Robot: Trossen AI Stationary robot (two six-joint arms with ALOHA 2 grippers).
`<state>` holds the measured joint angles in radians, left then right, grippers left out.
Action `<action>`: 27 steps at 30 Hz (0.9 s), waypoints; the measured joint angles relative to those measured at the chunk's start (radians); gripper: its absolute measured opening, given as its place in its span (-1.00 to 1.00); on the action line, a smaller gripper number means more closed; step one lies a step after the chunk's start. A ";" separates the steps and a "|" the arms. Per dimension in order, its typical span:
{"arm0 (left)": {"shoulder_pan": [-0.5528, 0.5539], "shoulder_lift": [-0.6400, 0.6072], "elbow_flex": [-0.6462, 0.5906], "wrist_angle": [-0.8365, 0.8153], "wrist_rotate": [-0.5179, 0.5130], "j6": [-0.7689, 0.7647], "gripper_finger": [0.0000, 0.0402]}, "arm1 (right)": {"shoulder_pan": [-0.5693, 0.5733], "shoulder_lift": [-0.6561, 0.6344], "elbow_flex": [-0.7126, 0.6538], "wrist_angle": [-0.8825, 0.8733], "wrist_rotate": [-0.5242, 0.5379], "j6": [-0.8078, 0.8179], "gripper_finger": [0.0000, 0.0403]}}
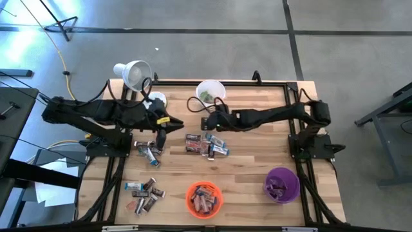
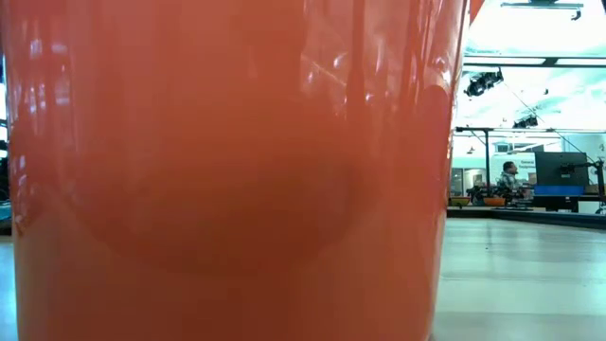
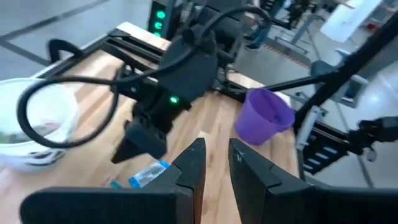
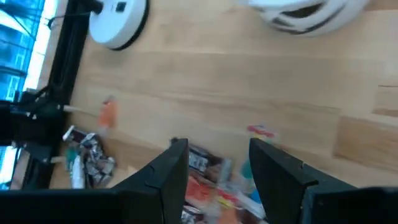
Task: Organize candy in baskets
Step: Put the blue gummy into the white bucket
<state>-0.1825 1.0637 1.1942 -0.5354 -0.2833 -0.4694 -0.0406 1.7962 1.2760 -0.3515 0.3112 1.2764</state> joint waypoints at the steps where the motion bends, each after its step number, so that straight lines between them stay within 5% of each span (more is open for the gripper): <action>1: 0.000 -0.001 0.000 -0.005 -0.009 0.000 -0.72 | 0.000 0.020 0.023 -0.028 -0.004 0.000 -0.18; 12: 0.000 -0.005 0.000 -0.050 -0.016 0.020 -0.72 | -0.001 0.245 0.220 -0.161 -0.122 0.001 -0.18; 18: -0.002 -0.014 0.000 -0.056 -0.015 0.044 -0.72 | -0.012 0.276 0.260 -0.327 -0.131 -0.006 -0.18; 27: -0.002 -0.054 0.000 -0.062 -0.016 0.096 -0.72 | -0.053 0.274 0.263 -0.332 -0.132 -0.020 -0.18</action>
<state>-0.1841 1.0095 1.1946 -0.5973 -0.2993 -0.3738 -0.0932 2.0705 1.5391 -0.6832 0.1792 1.2560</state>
